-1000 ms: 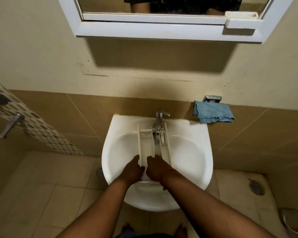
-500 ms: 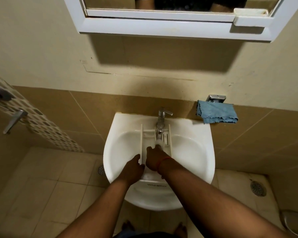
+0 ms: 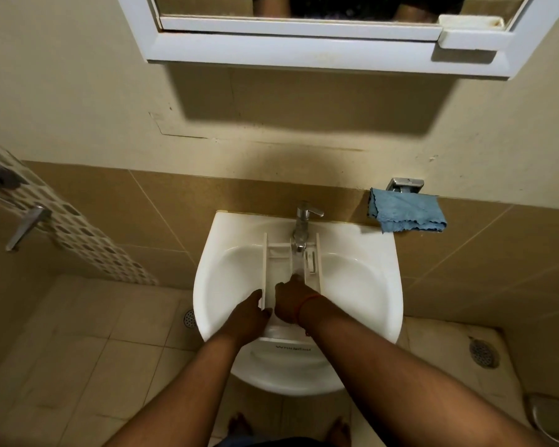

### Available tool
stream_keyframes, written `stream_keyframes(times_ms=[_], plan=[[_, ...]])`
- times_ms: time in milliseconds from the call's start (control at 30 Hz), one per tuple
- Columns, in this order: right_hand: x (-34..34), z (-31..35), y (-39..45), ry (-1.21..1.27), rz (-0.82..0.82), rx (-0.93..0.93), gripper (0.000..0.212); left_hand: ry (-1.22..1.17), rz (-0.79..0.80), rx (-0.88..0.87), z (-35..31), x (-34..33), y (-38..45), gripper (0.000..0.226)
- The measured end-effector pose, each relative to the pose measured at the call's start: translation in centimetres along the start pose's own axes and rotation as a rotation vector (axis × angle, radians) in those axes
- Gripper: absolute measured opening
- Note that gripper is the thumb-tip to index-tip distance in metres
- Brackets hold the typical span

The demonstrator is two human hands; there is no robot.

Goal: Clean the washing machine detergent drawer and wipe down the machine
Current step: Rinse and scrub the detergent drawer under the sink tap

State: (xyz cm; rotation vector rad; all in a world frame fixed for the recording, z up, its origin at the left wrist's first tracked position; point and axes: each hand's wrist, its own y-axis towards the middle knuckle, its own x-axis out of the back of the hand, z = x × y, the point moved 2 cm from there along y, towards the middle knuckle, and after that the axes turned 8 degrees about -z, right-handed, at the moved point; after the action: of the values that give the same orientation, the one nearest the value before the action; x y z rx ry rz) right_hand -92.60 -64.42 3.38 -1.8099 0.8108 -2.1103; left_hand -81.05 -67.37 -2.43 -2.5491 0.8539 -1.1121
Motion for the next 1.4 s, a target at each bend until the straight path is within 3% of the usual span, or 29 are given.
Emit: stream_keyframes(times_ms=[200,333,400,533,633,800,1000,1067,1133,1200,1400], plan=[[0.7,0.3,0.6,0.072,0.142,0.041,0.034,0.004,0.008,0.015,0.0,0.2,0.0,0.044],[0.8,0.0,0.8,-0.029,-0.012,0.015,0.034,0.003,0.018,0.027,-0.2,0.4,-0.1,0.042],[0.2,0.0,0.5,-0.048,-0.012,0.036,0.036,-0.016,0.036,0.039,-0.3,0.5,0.0,0.040],[-0.5,0.4,0.2,0.094,0.132,0.050,0.035,-0.029,0.046,0.051,-0.4,0.7,-0.1,0.038],[0.1,0.3,1.0,0.231,0.212,-0.042,0.035,-0.018,0.042,0.042,-0.6,0.7,-0.1,0.039],[0.5,-0.9,1.4,0.226,-0.146,-0.071,0.037,-0.004,0.061,0.087,-0.7,0.7,-0.1,0.043],[-0.5,0.1,1.1,0.151,0.111,-0.041,0.032,-0.054,0.077,0.095,-0.6,0.9,-0.3,0.039],[-0.1,-0.2,1.2,0.212,0.090,-0.051,0.032,-0.056,0.081,0.103,-0.7,0.9,-0.3,0.041],[0.5,-0.4,1.1,0.231,-0.063,-0.073,0.036,-0.053,0.081,0.107,-0.7,0.9,-0.3,0.040],[0.5,-0.4,0.9,0.221,-0.111,-0.108,0.034,-0.061,0.083,0.116,-0.7,0.9,-0.2,0.039],[0.3,0.4,-0.2,0.168,0.097,-0.087,0.035,-0.075,0.100,0.124,-0.7,0.9,-0.1,0.038]])
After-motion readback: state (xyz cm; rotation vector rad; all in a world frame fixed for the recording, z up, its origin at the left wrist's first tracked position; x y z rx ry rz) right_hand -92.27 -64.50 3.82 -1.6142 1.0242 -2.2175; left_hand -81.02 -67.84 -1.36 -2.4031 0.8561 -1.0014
